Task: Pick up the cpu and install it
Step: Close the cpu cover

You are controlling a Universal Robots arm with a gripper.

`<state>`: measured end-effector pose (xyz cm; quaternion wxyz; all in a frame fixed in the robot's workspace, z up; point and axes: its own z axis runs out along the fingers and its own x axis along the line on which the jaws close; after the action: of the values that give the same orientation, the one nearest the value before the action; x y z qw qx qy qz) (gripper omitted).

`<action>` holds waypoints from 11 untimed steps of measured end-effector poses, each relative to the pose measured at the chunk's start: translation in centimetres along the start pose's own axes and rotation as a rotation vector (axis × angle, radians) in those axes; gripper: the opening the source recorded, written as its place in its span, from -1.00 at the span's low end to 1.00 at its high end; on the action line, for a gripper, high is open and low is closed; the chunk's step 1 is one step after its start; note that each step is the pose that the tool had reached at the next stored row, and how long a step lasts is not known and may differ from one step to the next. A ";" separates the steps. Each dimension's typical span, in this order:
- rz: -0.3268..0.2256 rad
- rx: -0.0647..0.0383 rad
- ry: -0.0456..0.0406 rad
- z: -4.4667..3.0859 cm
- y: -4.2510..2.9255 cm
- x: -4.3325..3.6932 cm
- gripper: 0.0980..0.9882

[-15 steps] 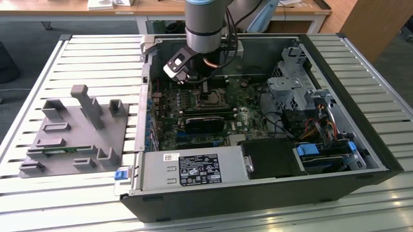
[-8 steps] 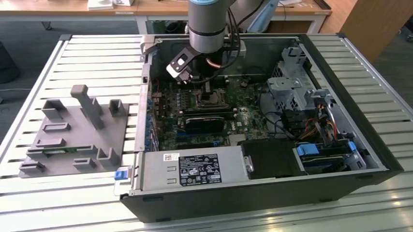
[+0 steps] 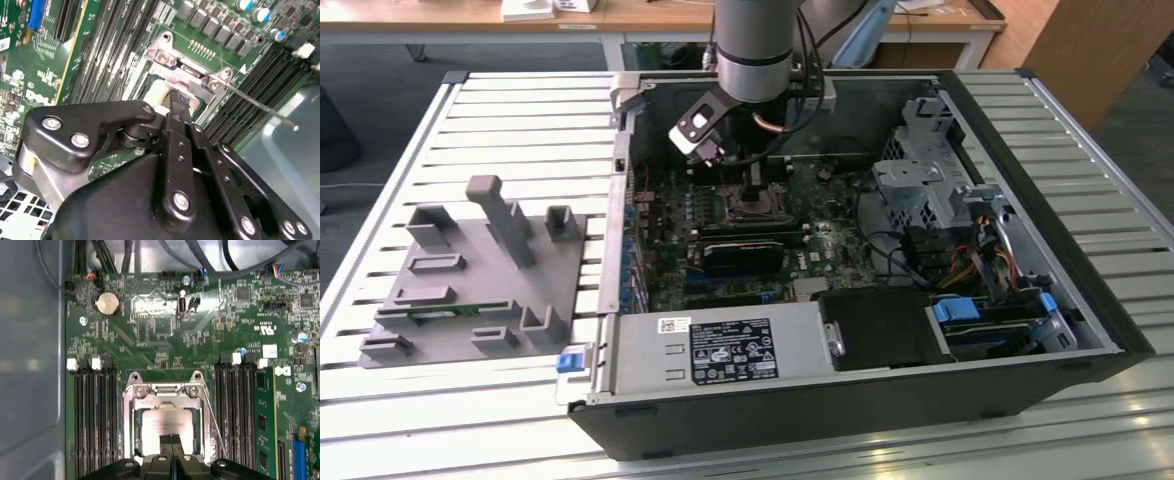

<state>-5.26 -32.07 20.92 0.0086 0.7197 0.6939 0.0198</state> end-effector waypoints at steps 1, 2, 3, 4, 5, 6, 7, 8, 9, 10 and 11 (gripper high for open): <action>0.000 0.000 0.0000 0.01 0.14 0.00 -0.98; 0.000 0.000 0.0000 0.01 0.25 0.00 -0.98; 0.000 0.000 0.0000 0.01 0.35 0.01 -0.98; 0.000 0.000 -0.0001 0.02 0.47 0.02 -0.98; 0.000 0.000 0.0000 0.03 0.61 0.02 -0.98; 0.000 0.000 0.0000 0.03 0.72 0.02 -0.98; 0.000 0.000 0.0001 0.04 0.79 0.02 -0.98; 0.000 0.000 0.0000 0.04 0.86 0.03 -0.98; 0.000 0.000 0.0000 0.04 0.92 0.03 -0.98; 0.000 0.000 -0.0001 0.04 0.94 0.03 -0.98; 0.000 0.000 0.0000 0.04 0.97 0.03 -0.98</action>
<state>-4.29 -32.07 20.92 0.0086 0.7197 0.6939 0.0197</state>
